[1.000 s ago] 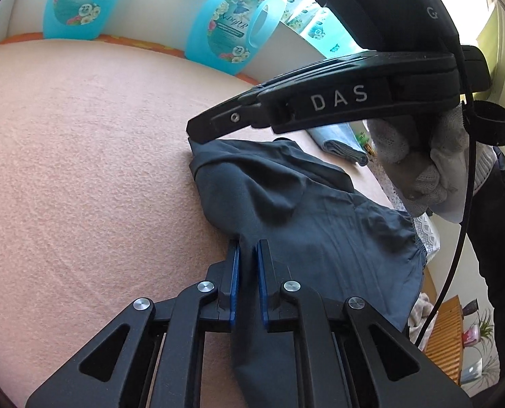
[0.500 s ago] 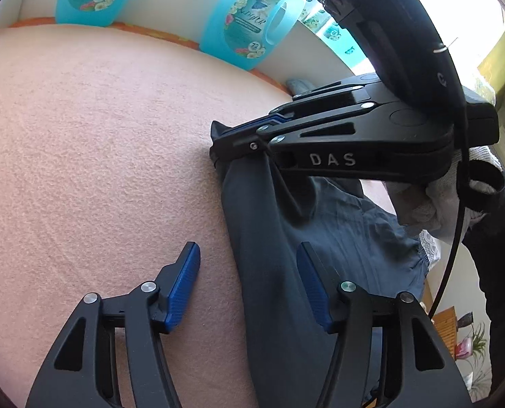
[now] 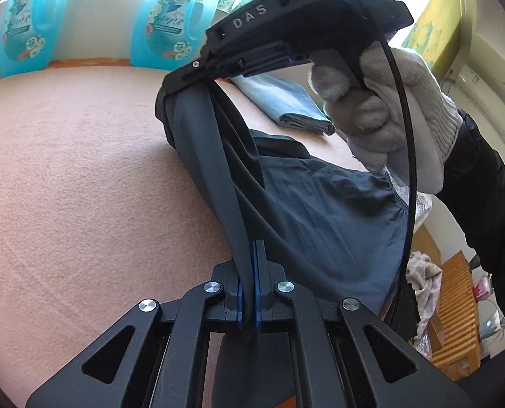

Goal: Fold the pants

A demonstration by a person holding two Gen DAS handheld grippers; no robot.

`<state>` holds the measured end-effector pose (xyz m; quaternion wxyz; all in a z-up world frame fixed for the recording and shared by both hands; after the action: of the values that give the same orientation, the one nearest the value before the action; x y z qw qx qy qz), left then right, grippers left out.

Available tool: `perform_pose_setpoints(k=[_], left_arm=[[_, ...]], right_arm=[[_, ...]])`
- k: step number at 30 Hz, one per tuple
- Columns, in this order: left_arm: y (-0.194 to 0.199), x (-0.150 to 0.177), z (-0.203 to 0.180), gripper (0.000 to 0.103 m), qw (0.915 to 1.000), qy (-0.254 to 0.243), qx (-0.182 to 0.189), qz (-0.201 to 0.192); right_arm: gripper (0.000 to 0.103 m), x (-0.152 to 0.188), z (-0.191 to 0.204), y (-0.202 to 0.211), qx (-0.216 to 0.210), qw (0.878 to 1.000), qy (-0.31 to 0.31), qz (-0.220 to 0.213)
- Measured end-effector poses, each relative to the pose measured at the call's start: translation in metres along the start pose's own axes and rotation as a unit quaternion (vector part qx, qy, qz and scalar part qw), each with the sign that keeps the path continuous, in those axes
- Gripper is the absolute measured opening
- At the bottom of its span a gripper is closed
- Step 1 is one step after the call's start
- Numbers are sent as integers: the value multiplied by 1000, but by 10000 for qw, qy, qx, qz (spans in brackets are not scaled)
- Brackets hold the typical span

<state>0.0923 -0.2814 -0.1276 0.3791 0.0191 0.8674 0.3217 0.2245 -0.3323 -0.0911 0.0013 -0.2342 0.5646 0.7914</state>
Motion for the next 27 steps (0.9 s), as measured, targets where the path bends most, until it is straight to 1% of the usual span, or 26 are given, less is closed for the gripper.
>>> perform_pose_setpoints(k=[1, 3, 6, 8, 9, 10, 13, 15, 16, 17, 19, 21, 22, 23, 24, 25, 27], left_arm=[[0, 2, -3, 3, 10000, -48, 19, 10], [2, 9, -9, 2, 9999, -65, 104, 91], [11, 21, -17, 2, 9995, 44, 253, 196], [14, 29, -22, 2, 9990, 101, 340, 262], [15, 33, -24, 2, 9990, 106, 331, 280], [16, 35, -23, 2, 9992, 125, 279, 271], [17, 37, -17, 2, 9991, 271, 208, 235], [17, 37, -12, 2, 9989, 372, 198, 222], [18, 38, -8, 2, 9987, 423, 206, 217], [19, 38, -6, 2, 9984, 443, 228, 250], [19, 39, -2, 2, 9978, 530, 247, 298], [23, 39, 9, 3, 9964, 743, 275, 309], [25, 39, 12, 5, 9955, 842, 311, 297], [28, 38, 17, 15, 9944, 960, 333, 285], [30, 37, 22, 21, 9931, 1084, 335, 309], [31, 35, 28, 33, 9914, 1211, 350, 348], [34, 28, 38, 35, 9899, 1323, 395, 336]], right_arm=[[5, -1, 1, -3, -84, 10000, -44, 16], [5, -5, 3, -11, -116, 9999, -88, 54], [5, -8, 8, -20, 45, 10000, 58, 58], [5, -12, 9, -24, -15, 10000, 4, 58], [5, -15, 9, -27, -31, 10000, -20, 76], [5, -16, 10, -29, 43, 10000, 20, 82], [5, -20, 12, -31, 357, 9989, 295, -4], [5, -18, 20, -28, 128, 9991, 397, 41], [5, -16, 24, -27, 128, 9987, 479, 107], [9, -12, 29, -27, 152, 9980, 581, 178], [15, -6, 33, -21, 423, 9964, 729, 105], [16, -1, 32, -5, 431, 9967, 680, -93], [16, 3, 27, 6, 413, 9975, 528, -225], [17, 8, 21, 18, 354, 9982, 324, -361], [18, 17, 16, 29, 279, 9984, 140, -473], [19, 27, 12, 41, 225, 9979, -21, -608], [24, 54, 6, 65, 112, 9952, -343, -909]])
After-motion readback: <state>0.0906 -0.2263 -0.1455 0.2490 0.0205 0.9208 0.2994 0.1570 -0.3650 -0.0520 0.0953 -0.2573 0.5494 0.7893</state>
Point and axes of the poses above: each gripper's, at about its wrist camera, not at the fingertips, and y roughly against the way its jaws point, z to its left, x to its underside, the point moved 6 cm from there along -y, roughly the way its jaws point, and after that the axes turned 4 degrees about x, right-handed, at the moved point
